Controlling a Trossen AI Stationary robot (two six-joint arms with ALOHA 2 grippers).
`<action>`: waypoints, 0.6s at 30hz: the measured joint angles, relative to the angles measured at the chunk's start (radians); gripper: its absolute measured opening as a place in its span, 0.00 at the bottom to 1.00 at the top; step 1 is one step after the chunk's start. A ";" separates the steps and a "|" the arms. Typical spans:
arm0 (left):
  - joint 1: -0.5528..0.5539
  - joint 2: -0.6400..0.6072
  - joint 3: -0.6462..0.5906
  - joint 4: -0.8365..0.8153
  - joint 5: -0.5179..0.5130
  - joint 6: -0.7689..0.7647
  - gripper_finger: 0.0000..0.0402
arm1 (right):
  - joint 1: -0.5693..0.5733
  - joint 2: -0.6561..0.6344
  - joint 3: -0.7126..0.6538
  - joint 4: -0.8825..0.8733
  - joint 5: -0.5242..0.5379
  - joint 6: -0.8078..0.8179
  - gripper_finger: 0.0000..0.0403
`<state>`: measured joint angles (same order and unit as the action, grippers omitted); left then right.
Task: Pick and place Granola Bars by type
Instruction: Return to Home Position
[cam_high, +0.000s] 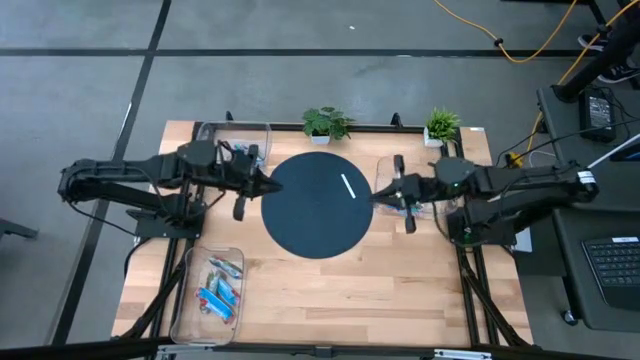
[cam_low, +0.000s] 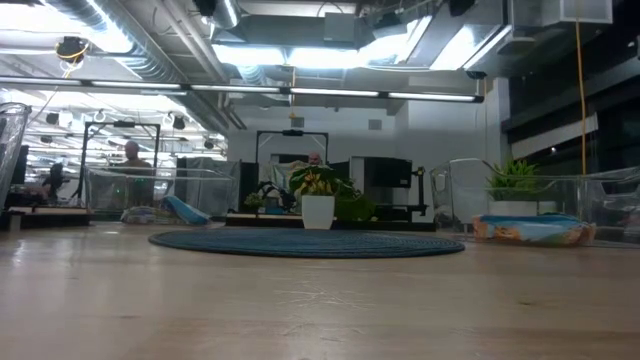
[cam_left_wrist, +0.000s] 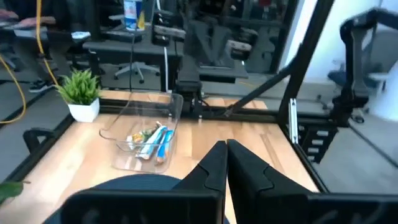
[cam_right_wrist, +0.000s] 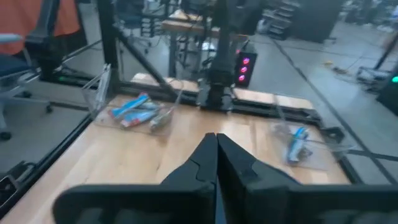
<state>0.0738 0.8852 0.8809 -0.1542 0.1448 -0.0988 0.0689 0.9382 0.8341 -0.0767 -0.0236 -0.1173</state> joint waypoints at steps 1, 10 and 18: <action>0.000 -0.014 -0.032 0.031 -0.008 -0.014 0.01 | 0.008 0.013 0.000 0.001 -0.004 0.000 0.02; 0.000 -0.380 -0.339 0.044 -0.148 -0.113 0.00 | 0.034 0.046 -0.043 0.015 -0.031 0.016 0.01; 0.000 -0.715 -0.622 0.011 -0.189 -0.244 0.00 | 0.003 -0.099 -0.354 0.285 0.006 0.160 0.01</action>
<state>0.0738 0.1699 0.2594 -0.1434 -0.0440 -0.3424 0.0723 0.8388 0.4801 0.2082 -0.0176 0.0423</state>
